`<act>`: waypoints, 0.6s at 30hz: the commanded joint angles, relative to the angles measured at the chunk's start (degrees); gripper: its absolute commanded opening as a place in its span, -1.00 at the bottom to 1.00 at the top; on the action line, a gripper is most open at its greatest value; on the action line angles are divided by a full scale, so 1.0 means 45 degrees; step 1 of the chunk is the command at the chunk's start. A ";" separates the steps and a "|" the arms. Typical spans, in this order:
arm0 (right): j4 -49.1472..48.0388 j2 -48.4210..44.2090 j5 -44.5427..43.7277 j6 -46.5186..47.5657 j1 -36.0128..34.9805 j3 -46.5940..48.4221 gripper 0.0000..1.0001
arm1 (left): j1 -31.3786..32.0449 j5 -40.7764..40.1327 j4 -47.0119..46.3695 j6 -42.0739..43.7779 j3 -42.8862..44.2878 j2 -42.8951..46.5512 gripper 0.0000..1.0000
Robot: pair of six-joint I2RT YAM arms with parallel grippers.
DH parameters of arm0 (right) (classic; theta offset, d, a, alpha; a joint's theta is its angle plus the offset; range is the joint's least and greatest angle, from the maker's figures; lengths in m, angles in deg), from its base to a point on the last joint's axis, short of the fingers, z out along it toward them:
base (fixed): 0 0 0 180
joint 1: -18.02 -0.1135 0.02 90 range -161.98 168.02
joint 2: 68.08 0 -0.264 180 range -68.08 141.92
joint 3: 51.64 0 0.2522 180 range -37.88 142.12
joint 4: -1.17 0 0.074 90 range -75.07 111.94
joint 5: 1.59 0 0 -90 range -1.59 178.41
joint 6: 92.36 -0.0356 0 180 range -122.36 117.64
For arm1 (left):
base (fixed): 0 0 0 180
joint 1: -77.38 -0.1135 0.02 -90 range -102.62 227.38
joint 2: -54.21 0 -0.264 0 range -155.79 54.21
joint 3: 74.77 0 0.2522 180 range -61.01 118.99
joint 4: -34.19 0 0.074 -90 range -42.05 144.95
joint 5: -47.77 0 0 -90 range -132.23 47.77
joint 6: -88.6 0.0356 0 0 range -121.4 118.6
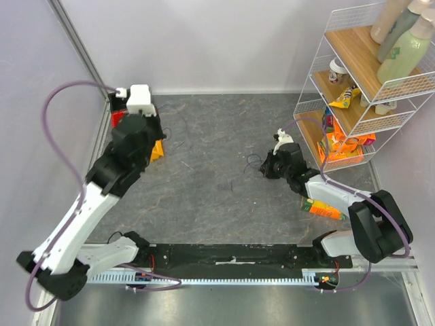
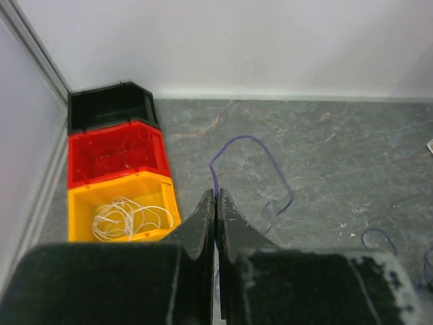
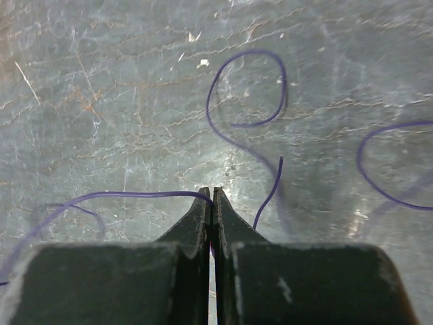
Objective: Untangle the cables
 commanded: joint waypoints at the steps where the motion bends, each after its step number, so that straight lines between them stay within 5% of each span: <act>1: -0.2214 0.0308 0.0495 -0.0479 -0.0236 -0.0598 -1.00 | -0.2144 0.0763 -0.1747 -0.1763 0.1417 -0.2255 -0.97; 7: -0.3015 -0.0004 0.0573 -0.0519 -0.0255 -0.1106 -1.00 | -0.5507 0.2581 -0.1430 -0.5927 0.2982 -0.5305 -0.96; 18: -0.3524 0.0854 0.1315 -0.0401 -0.0255 -0.0854 -1.00 | -0.8694 0.5317 -0.1081 -0.9955 0.7159 -0.9915 -0.97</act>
